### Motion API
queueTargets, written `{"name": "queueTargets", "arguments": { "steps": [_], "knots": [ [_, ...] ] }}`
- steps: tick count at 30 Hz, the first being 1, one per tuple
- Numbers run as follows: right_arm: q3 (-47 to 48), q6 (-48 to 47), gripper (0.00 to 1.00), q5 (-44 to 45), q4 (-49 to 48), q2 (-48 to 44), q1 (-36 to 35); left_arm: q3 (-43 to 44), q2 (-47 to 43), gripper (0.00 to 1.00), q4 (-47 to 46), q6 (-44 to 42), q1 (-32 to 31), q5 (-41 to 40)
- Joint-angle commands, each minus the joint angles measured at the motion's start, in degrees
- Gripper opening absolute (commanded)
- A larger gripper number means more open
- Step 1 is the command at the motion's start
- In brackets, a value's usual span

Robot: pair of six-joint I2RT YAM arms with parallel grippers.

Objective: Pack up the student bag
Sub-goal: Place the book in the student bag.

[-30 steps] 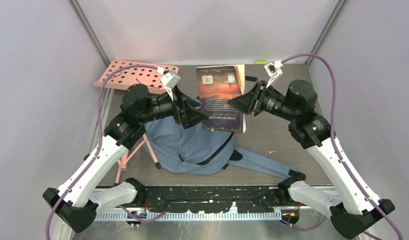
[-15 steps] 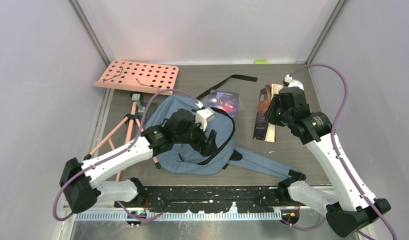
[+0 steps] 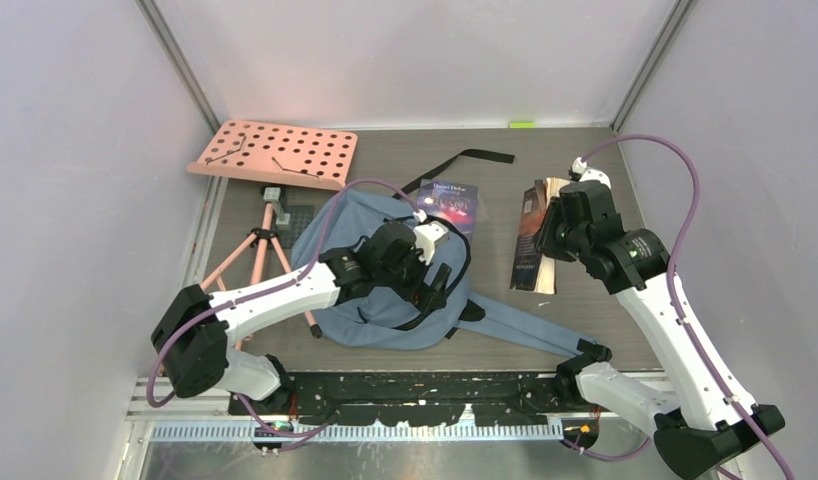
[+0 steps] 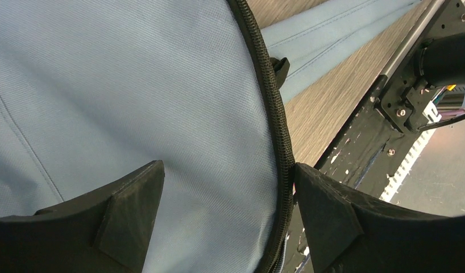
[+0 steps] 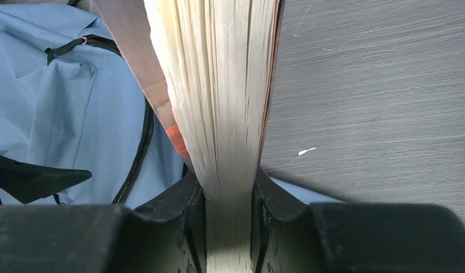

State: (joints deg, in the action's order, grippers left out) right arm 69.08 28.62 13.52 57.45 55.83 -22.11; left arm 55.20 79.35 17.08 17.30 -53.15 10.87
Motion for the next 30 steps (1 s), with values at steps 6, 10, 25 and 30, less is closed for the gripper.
{"name": "queueTargets", "arguments": {
  "steps": [6, 10, 25, 30],
  "knots": [
    [0.1, 0.2, 0.0, 0.6, -7.6, -3.8, -0.3, 3.3, 1.6, 0.89, -2.8, -2.8, -1.3, -1.3],
    [-0.4, 0.3, 0.0, 0.7, -7.6, -4.0, -0.4, 5.4, 2.6, 0.69, 0.8, -4.1, -1.4, -5.8],
    [-0.4, 1.6, 0.01, -0.5, -7.6, -5.4, -0.3, 6.0, 1.4, 0.46, 3.2, -4.0, -1.4, -14.1],
    [-1.3, 9.2, 0.01, -5.1, -8.8, -5.9, -0.3, 7.7, -1.1, 0.0, 4.1, -4.4, -1.4, -17.2]
  ]
}}
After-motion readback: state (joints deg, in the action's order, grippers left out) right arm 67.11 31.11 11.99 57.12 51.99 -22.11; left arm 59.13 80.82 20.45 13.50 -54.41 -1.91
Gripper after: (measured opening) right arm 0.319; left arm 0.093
